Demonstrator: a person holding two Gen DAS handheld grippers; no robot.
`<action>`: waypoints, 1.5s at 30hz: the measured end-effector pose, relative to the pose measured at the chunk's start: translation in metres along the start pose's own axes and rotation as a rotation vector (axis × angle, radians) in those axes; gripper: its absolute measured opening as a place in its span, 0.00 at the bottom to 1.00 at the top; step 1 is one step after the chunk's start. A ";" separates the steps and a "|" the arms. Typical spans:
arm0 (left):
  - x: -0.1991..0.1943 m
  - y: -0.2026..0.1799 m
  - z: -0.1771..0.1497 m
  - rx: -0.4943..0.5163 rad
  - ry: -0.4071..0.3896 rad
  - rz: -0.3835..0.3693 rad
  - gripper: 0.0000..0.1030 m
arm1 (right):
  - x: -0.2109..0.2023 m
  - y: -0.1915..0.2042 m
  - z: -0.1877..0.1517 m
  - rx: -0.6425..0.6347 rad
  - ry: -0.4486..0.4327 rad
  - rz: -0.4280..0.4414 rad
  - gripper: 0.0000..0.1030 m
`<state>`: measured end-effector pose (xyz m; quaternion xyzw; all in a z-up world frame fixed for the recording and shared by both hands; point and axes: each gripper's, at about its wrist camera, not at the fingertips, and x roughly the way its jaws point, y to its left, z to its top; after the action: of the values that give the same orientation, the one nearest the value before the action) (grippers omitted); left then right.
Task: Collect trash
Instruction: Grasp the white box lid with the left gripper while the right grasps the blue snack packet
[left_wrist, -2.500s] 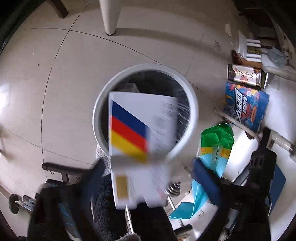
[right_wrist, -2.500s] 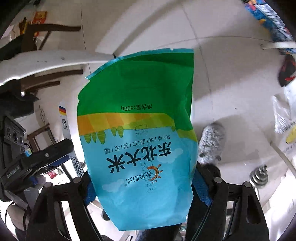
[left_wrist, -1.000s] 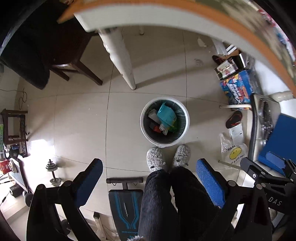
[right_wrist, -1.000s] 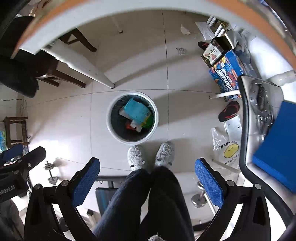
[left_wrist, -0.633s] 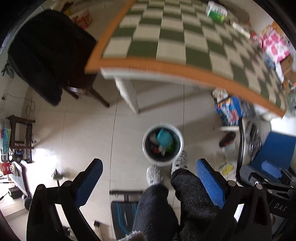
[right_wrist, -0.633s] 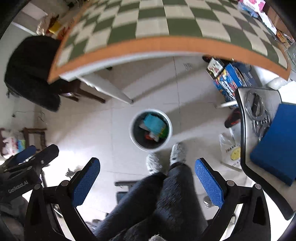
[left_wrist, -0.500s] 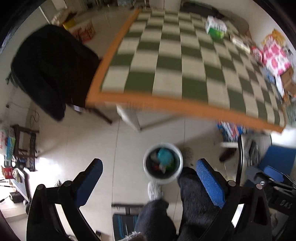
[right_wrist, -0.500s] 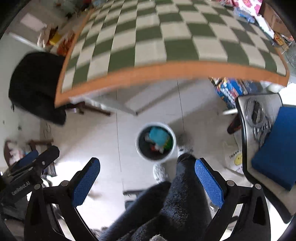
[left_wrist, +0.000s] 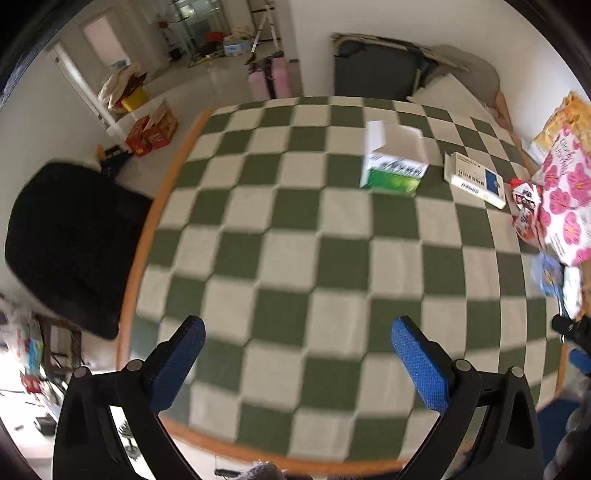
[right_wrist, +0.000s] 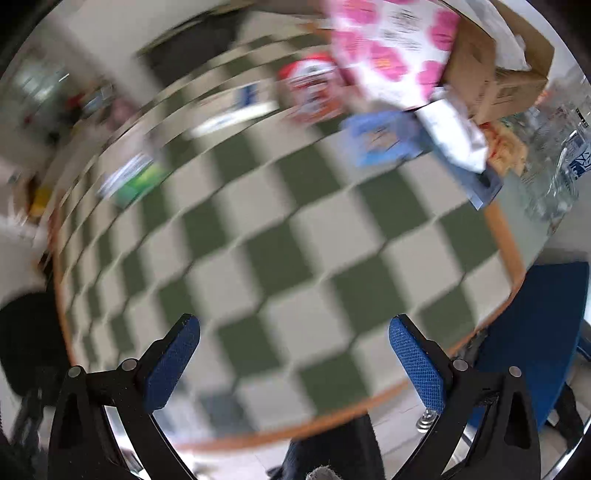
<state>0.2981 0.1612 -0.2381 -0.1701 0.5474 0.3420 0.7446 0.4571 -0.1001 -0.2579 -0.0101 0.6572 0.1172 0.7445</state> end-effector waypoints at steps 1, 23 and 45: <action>0.010 -0.017 0.015 0.019 0.009 0.009 1.00 | 0.011 -0.013 0.028 0.030 -0.002 -0.019 1.00; 0.112 -0.075 0.161 0.016 0.172 -0.095 1.00 | 0.122 0.008 0.133 -0.029 0.121 0.036 0.33; 0.149 -0.109 0.181 0.120 0.189 -0.100 0.80 | 0.154 0.116 0.204 -0.120 0.085 0.046 0.32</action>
<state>0.5251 0.2458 -0.3280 -0.1838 0.6256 0.2535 0.7145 0.6516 0.0718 -0.3649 -0.0446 0.6801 0.1727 0.7111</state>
